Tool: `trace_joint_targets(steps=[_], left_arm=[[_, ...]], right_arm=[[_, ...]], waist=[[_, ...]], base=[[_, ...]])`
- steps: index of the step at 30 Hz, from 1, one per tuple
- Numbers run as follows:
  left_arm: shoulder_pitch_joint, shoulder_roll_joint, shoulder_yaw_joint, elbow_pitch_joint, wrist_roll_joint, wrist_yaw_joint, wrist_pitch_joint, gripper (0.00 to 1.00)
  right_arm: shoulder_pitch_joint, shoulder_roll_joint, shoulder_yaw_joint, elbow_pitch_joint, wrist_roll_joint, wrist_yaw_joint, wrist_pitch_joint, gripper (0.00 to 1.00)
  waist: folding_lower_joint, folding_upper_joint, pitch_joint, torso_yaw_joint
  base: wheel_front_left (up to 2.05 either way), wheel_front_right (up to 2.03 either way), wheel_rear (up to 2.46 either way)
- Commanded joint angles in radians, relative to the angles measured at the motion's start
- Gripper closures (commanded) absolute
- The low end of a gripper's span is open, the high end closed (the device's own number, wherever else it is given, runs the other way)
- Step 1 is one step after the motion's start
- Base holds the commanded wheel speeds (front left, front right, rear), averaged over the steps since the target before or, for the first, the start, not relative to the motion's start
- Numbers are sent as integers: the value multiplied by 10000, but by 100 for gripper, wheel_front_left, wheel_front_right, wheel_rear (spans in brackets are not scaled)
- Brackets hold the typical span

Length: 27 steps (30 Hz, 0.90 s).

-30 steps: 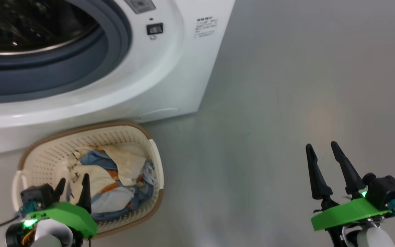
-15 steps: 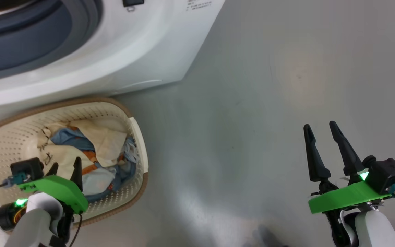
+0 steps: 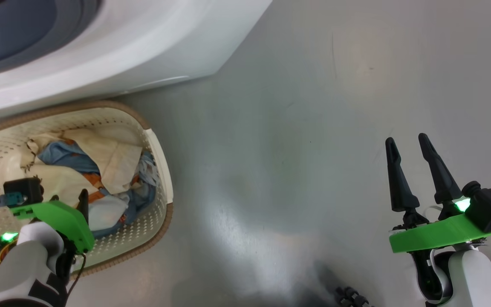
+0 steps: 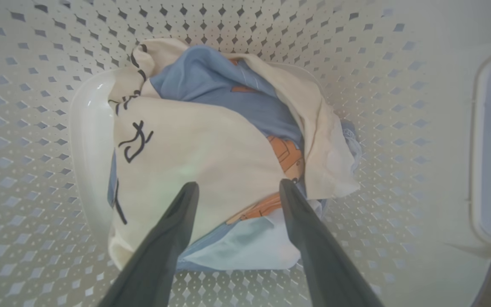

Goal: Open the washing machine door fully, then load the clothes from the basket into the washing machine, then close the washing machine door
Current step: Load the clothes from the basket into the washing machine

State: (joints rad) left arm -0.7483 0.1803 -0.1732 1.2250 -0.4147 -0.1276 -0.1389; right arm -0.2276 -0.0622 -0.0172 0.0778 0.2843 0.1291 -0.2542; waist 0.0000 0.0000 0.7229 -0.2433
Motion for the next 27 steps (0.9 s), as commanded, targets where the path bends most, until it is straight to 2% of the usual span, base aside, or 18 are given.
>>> trace_joint_targets(steps=[1,27], left_arm=[[-46,442,88,97,141,93,65,0],[-1008,440,-612,595,389,250,127,0]], right_arm=[[62,-116,121,-276,84,16,-76,0],[136,-438,-32,-722,164,16,-76,0]], waist=[[0,0,226,-94],[0,0,1180,-28]], base=[[0,0,0],[0,0,0]])
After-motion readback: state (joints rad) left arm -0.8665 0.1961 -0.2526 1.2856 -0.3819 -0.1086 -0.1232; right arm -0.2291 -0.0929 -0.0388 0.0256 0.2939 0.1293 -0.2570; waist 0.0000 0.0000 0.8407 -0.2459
